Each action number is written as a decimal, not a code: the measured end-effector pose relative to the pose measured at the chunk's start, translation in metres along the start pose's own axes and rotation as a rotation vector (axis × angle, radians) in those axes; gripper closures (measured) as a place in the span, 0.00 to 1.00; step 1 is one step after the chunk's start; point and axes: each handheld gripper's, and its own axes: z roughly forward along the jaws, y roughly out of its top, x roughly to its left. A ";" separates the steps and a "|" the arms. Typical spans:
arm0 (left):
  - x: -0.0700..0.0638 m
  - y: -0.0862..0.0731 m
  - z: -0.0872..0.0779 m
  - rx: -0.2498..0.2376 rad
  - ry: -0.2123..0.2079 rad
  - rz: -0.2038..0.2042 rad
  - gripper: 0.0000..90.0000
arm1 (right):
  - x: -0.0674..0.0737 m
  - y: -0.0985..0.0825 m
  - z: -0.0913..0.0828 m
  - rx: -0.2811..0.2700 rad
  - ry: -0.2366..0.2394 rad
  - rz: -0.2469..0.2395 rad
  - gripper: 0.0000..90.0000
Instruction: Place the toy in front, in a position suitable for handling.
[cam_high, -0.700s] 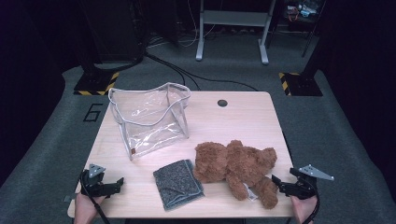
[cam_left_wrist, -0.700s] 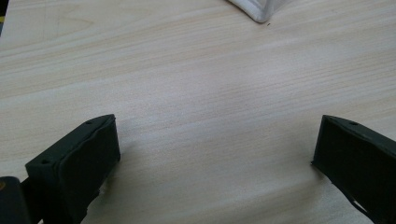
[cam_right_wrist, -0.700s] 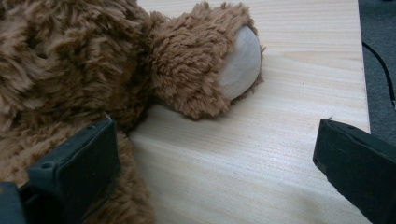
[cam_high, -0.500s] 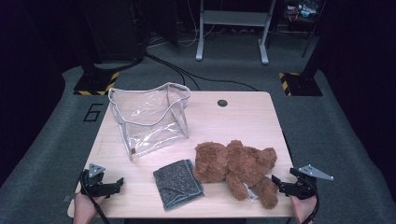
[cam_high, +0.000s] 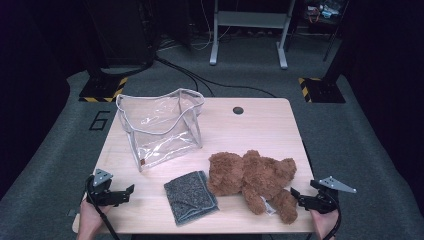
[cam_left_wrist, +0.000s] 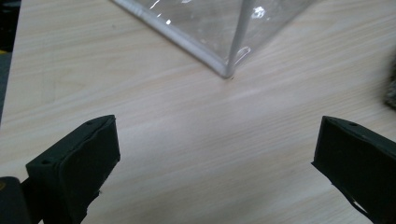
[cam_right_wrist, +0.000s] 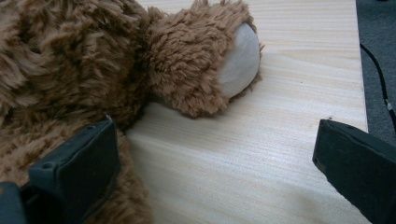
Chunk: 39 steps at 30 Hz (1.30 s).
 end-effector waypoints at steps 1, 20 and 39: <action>-0.002 0.003 0.000 -0.009 0.001 0.010 0.00 | 0.000 0.000 0.000 -0.001 -0.001 0.000 0.00; -0.017 0.051 0.018 -0.096 -0.008 0.029 0.28 | 0.001 0.000 0.000 0.002 -0.013 -0.003 0.00; -0.010 0.064 0.034 -0.154 0.017 0.043 0.87 | 0.002 0.000 0.001 0.008 -0.018 -0.004 0.00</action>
